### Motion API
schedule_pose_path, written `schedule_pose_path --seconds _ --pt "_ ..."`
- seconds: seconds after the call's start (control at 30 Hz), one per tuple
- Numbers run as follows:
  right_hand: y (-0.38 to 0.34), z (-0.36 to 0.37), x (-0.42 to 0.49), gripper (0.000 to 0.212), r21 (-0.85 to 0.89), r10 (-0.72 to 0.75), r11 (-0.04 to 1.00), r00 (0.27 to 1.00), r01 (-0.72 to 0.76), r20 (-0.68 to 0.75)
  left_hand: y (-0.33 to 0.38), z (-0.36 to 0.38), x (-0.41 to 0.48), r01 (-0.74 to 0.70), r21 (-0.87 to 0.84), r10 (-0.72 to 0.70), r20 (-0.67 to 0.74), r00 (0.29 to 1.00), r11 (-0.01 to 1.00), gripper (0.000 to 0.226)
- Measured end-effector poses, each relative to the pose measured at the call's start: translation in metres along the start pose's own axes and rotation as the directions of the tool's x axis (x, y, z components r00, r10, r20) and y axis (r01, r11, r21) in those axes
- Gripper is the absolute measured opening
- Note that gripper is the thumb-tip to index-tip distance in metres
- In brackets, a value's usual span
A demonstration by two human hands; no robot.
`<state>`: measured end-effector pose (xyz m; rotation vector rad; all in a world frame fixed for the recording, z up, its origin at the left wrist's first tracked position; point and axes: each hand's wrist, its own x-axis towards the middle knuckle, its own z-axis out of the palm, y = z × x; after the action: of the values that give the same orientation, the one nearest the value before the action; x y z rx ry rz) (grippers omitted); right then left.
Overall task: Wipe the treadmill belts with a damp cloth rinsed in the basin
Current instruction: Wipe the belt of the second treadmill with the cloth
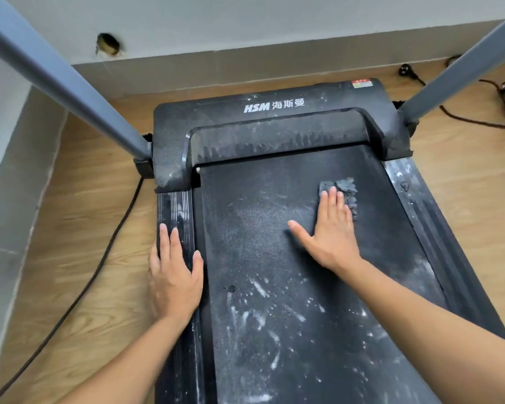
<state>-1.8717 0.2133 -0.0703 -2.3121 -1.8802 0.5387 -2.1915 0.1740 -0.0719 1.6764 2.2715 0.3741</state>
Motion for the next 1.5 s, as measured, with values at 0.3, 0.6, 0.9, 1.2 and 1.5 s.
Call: schedule_pose_path --seconds 0.3,0.6,0.9,1.2,1.5 --pt "-0.168 0.054 -0.008 0.09 -0.085 -0.56 0.801 0.791 0.593 0.247 -0.015 0.01 0.007 -0.092 -0.221 0.053 -0.176 0.983 0.971 0.047" --pt "-0.002 0.0 -0.017 0.102 -0.167 -0.354 0.912 0.925 0.374 0.142 -0.012 0.003 0.005 -0.037 -0.093 0.033 -0.038 0.999 0.995 0.051" --pt "0.059 -0.027 -0.016 0.099 0.104 0.314 0.946 0.948 -0.308 -0.057 -0.006 0.004 0.004 -0.003 -0.072 0.003 -0.005 1.0 0.997 0.056" --pt "-0.164 0.058 -0.031 0.088 -0.055 -0.397 0.912 0.908 0.407 0.135 -0.009 0.007 0.009 0.019 -0.173 -0.028 -0.05 0.998 0.985 0.056" --pt "0.013 0.0 -0.034 0.088 -0.213 -0.199 0.958 0.98 0.192 -0.014 -0.007 0.011 0.014 0.108 -0.179 -0.114 -0.024 0.993 0.978 0.056"
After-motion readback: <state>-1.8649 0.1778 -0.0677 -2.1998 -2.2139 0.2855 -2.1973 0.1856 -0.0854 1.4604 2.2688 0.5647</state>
